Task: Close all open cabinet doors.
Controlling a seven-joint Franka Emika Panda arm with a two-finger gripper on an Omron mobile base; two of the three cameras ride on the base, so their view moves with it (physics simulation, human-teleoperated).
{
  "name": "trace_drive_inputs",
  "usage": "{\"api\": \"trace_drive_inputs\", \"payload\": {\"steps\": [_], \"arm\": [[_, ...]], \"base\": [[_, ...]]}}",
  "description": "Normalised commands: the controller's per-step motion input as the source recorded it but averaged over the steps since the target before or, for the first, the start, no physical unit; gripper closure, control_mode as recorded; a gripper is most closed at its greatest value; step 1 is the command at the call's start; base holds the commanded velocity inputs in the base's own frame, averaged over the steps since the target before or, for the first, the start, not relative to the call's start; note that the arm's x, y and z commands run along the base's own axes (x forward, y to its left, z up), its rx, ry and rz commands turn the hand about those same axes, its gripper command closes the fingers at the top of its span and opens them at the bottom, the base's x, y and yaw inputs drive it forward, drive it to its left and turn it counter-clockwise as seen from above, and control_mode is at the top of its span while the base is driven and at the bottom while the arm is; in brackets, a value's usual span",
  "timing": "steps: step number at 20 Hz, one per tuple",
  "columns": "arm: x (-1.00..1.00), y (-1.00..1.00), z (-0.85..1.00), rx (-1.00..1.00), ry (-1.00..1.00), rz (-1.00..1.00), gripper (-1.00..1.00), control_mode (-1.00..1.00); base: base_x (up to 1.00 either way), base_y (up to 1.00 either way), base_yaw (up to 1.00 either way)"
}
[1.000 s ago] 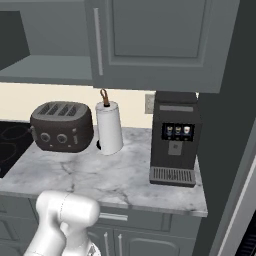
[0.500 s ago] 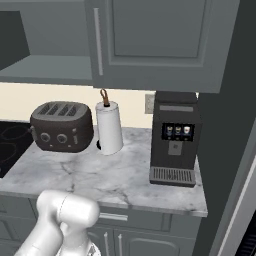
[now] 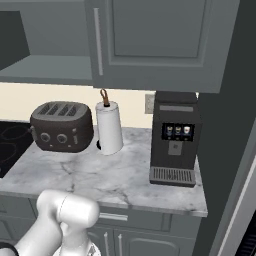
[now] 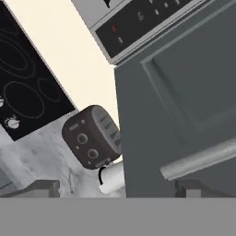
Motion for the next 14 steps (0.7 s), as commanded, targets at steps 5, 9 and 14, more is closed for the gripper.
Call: {"api": "trace_drive_inputs", "payload": {"steps": [5, 9, 14], "arm": [[0.32, -0.02, -0.04, 0.0, 0.09, 0.0, -1.0, -1.0], [0.52, 0.0, -0.09, 0.0, 0.06, -0.05, -1.0, -1.0], [0.77, 0.17, -0.19, 0.0, 0.11, 0.0, -1.0, -1.0]], "base": [[0.0, 0.0, 0.0], [0.0, 0.0, 0.0], [0.0, 0.0, 0.0]]}}
